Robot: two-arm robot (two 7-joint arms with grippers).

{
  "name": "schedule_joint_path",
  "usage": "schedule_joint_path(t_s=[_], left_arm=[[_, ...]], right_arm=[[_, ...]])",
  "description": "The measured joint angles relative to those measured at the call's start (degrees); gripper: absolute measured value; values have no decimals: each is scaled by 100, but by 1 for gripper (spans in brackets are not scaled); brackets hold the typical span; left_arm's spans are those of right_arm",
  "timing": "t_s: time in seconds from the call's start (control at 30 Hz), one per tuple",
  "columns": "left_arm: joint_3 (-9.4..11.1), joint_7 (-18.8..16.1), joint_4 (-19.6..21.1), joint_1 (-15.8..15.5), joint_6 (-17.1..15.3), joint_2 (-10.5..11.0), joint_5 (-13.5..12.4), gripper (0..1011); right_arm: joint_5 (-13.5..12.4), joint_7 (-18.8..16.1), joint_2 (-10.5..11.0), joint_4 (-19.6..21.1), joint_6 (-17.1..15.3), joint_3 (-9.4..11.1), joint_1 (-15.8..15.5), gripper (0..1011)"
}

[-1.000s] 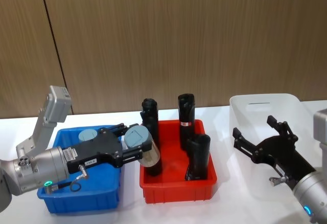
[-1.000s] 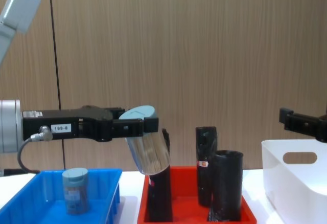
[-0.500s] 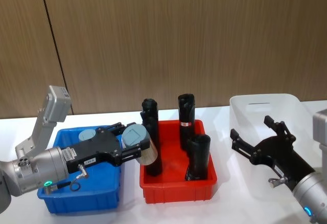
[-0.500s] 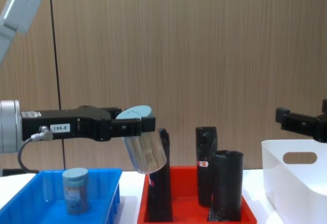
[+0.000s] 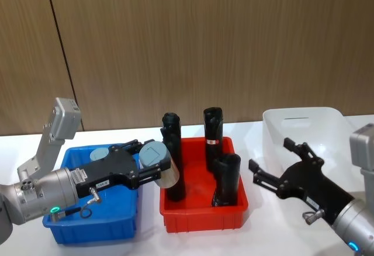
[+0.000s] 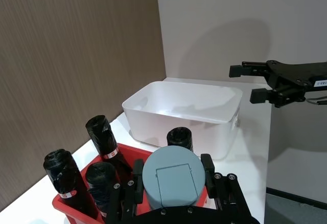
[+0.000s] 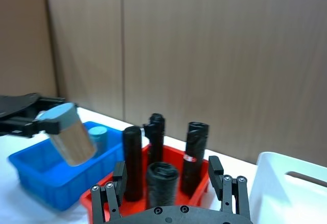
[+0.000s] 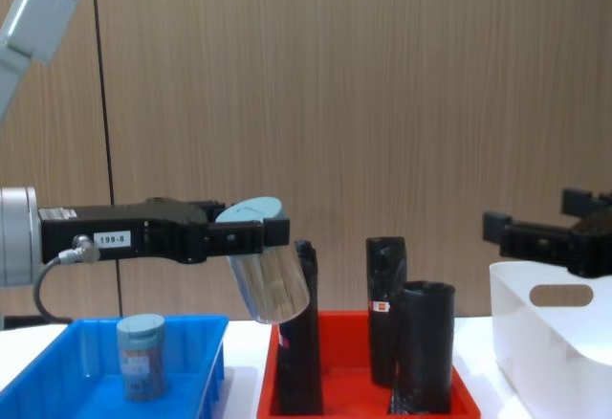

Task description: Pick the cotton swabs from the blue box and place them into the white box.

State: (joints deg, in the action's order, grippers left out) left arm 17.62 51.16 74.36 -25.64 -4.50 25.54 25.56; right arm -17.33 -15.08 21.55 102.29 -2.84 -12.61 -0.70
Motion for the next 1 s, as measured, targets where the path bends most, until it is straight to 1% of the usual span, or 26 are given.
schedule_joint_path(t_s=[0.07,0.1,0.17,0.23,0.27,0.37,0.53,0.6,0.8,0.9,1.0], left_arm=[[0,-4,1,1,-1,1,0,672],[0,-6,1,1,-1,1,0,671],[0,-9,3,2,-2,2,0,672],[0,-16,5,3,-2,4,0,672],[0,-17,6,4,-2,5,0,671],[0,-21,8,5,-2,5,0,671],[0,-24,9,7,-2,5,-1,671],[0,-26,9,7,-3,5,-1,671],[-1,-29,10,7,-2,5,-1,671],[0,-32,9,7,-2,5,-1,671],[-1,-33,9,7,-2,5,-1,672]], right_arm=[[-4,-245,40,12,-57,0,22,1002],[-4,-245,40,12,-57,0,22,1002],[-4,-506,75,18,-121,-12,61,1002],[-1,-627,86,18,-151,-21,83,1002],[8,-764,93,16,-187,-34,116,1002],[54,-982,86,-14,-259,-72,188,1002],[142,-1225,52,-71,-352,-121,283,1002],[223,-1401,4,-134,-417,-174,379,1002],[374,-1656,-95,-260,-508,-269,544,1002],[491,-1812,-185,-390,-556,-341,683,1002],[553,-1885,-233,-469,-573,-372,759,1002]])
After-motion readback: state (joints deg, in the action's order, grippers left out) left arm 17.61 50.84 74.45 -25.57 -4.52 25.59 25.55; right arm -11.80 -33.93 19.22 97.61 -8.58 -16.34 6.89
